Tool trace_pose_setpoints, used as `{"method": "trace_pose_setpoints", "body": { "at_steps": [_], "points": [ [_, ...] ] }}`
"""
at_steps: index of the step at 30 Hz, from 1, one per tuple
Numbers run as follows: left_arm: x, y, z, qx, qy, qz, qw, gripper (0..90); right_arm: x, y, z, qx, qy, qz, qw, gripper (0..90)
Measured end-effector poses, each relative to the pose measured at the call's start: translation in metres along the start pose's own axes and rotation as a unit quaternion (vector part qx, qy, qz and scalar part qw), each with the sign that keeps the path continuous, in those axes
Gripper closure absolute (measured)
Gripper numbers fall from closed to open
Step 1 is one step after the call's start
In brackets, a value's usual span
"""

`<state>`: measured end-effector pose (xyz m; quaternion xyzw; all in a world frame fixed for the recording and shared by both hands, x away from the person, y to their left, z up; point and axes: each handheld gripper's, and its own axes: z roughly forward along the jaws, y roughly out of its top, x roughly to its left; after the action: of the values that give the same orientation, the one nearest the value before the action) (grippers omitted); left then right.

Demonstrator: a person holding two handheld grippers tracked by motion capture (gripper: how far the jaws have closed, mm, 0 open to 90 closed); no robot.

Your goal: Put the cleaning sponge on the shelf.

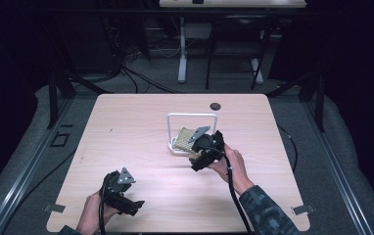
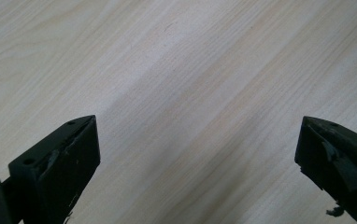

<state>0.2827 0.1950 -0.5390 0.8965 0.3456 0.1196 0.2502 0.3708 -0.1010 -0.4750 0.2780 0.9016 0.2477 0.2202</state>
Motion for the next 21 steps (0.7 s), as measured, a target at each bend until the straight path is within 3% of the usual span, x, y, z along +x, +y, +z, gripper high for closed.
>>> {"method": "trace_pose_setpoints", "body": {
  "at_steps": [10, 21],
  "points": [
    [-0.001, 0.001, 0.0, -0.003, 0.002, 0.004, 1.0, 0.3, -0.003, -0.025, -0.038, -0.005, 0.002, 0.01, 0.9999, 5.9],
    [-0.001, 0.001, 0.0, -0.005, 0.003, 0.004, 1.0, 0.3, -0.011, -0.06, -0.069, -0.001, -0.005, 0.051, 0.9987, 0.0]
  ]
}}
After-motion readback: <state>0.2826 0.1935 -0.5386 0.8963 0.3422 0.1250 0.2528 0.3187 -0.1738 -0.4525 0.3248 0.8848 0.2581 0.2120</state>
